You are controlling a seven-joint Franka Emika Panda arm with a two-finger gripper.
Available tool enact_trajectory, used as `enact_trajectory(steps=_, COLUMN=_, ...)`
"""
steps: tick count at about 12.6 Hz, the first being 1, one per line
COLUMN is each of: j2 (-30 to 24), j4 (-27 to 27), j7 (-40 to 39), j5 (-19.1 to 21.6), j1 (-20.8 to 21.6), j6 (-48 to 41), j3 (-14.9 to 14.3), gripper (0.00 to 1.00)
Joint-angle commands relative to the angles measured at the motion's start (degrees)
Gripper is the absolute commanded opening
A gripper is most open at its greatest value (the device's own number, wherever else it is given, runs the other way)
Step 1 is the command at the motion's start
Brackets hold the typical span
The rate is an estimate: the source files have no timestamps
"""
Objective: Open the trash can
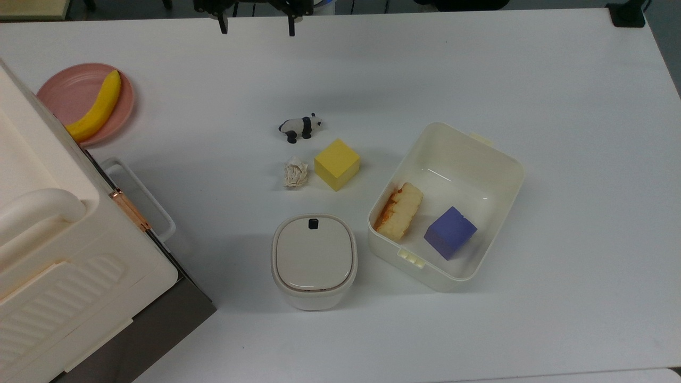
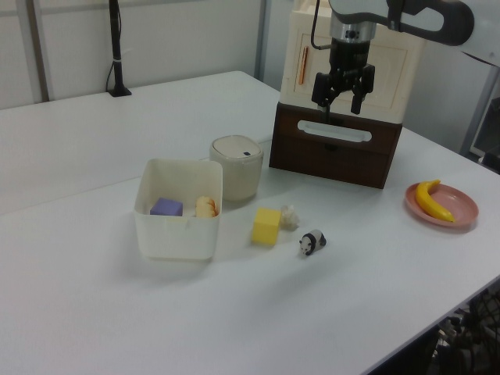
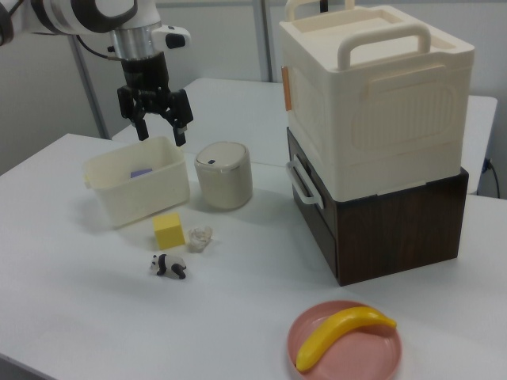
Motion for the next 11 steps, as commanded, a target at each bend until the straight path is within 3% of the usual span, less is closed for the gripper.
enact_trajectory(steps=1, j2=-2.12, j4=-2.59, j7=0.53, j5=0.62, j1=0.90, j6=1.27, j3=-0.89, gripper=1.00)
enact_trajectory(steps=11, j2=-2.21, j4=-2.68, j7=0.80, j5=0.62, j1=1.25, j6=0.83, j3=-0.37, gripper=1.00)
